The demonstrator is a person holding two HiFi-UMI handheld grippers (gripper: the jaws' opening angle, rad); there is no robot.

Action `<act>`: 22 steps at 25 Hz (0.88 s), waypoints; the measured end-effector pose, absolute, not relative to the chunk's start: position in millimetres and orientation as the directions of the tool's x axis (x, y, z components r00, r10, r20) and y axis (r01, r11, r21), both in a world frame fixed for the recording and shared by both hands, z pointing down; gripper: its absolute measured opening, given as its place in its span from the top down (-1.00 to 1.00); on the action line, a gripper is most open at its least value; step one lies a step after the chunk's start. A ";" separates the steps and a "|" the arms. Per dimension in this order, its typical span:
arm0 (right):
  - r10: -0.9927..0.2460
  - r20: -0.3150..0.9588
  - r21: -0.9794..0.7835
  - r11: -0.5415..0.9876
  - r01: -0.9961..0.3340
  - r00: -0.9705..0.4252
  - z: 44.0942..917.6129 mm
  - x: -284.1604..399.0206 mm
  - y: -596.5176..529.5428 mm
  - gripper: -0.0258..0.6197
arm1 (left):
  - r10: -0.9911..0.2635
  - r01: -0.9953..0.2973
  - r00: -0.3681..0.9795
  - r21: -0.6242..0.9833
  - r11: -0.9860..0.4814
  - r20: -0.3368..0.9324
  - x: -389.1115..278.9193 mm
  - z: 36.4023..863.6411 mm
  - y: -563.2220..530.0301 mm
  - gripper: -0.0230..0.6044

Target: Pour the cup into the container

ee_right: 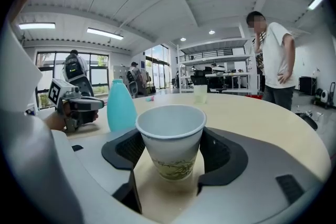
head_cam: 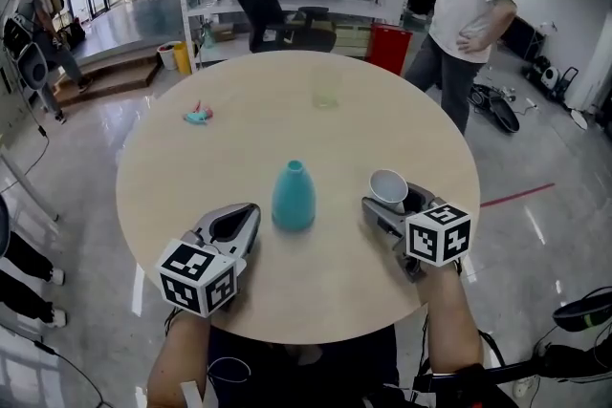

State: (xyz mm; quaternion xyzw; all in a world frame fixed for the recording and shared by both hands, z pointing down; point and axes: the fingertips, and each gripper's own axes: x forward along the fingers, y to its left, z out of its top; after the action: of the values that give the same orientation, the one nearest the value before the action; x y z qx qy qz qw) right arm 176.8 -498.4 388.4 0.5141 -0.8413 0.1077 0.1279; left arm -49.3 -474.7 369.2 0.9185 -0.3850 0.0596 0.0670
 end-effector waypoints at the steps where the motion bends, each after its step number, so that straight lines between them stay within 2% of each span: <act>1: -0.840 0.320 -0.049 0.448 -0.893 -0.439 388.1 176.2 -498.7 -0.09 | -0.699 -0.715 0.696 0.077 -0.694 0.161 -49.7 370.0 -475.1 0.92; 7: -0.844 0.288 0.030 0.480 -0.877 -0.453 358.8 162.8 -501.8 -0.05 | -0.687 -0.703 0.708 0.079 -0.707 0.163 -47.4 370.5 -475.4 0.92; 13: -0.829 0.322 0.215 0.535 -0.817 -0.457 311.0 126.8 -506.3 -0.05 | -0.674 -0.690 0.720 0.075 -0.720 0.165 -42.2 366.1 -472.9 0.92; 22: -0.833 0.375 0.415 0.543 -0.730 -0.406 288.9 101.2 -513.7 -0.05 | -0.657 -0.674 0.735 0.074 -0.735 0.165 -35.2 366.0 -468.2 0.92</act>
State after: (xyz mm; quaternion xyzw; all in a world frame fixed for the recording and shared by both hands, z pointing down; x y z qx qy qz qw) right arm 101.2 -513.7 288.9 0.4691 -0.8332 -0.0930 0.2776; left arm -35.2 -468.2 366.0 0.9292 -0.3582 0.0640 0.0647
